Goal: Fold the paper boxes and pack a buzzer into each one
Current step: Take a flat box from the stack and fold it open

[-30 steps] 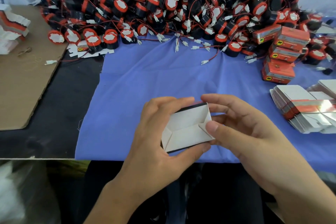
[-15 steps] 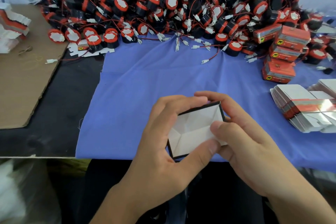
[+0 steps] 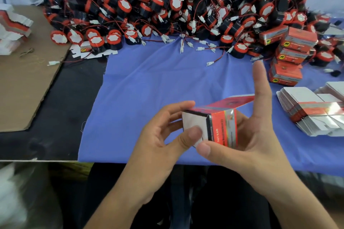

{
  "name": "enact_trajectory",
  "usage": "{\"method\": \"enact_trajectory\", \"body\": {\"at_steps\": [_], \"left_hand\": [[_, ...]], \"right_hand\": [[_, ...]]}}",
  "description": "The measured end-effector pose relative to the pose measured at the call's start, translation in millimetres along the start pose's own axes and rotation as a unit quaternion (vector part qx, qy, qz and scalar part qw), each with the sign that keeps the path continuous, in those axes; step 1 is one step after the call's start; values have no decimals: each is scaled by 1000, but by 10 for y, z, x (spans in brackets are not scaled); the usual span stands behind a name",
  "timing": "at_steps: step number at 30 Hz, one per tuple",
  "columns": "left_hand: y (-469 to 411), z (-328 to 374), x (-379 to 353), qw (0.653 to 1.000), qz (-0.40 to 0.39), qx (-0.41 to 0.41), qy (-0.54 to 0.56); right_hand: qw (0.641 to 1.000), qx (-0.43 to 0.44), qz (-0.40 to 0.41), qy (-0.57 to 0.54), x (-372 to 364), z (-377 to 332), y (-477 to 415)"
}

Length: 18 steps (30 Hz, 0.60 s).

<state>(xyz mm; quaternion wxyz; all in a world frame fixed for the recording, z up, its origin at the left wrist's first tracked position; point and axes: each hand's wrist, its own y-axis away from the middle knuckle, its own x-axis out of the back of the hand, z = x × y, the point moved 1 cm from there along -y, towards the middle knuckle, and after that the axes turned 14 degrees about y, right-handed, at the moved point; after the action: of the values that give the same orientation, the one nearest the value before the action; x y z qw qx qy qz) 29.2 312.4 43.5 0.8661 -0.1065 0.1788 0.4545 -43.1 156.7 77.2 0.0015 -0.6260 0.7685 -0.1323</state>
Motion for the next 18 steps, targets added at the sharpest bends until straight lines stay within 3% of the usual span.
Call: {"method": "enact_trajectory", "body": {"at_steps": [3, 6, 8, 12, 15, 18], "left_hand": [[8, -10, -33, 998, -12, 29, 47], [-29, -50, -27, 999, 34, 4, 30], [-48, -80, -5, 994, 62, 8, 90], [-43, -95, -3, 976, 43, 50, 208], [-33, -160, -36, 958, 16, 94, 271], [-16, -259, -67, 941, 12, 123, 316]], "right_hand": [[996, 40, 35, 70, -93, 16, 25], [988, 68, 78, 113, -144, 42, 47], [984, 74, 111, 114, -124, 59, 83], [980, 133, 68, 130, -103, 23, 142], [917, 175, 102, 344, -78, 10, 133], [884, 127, 27, 448, -142, 9, 98]]}}
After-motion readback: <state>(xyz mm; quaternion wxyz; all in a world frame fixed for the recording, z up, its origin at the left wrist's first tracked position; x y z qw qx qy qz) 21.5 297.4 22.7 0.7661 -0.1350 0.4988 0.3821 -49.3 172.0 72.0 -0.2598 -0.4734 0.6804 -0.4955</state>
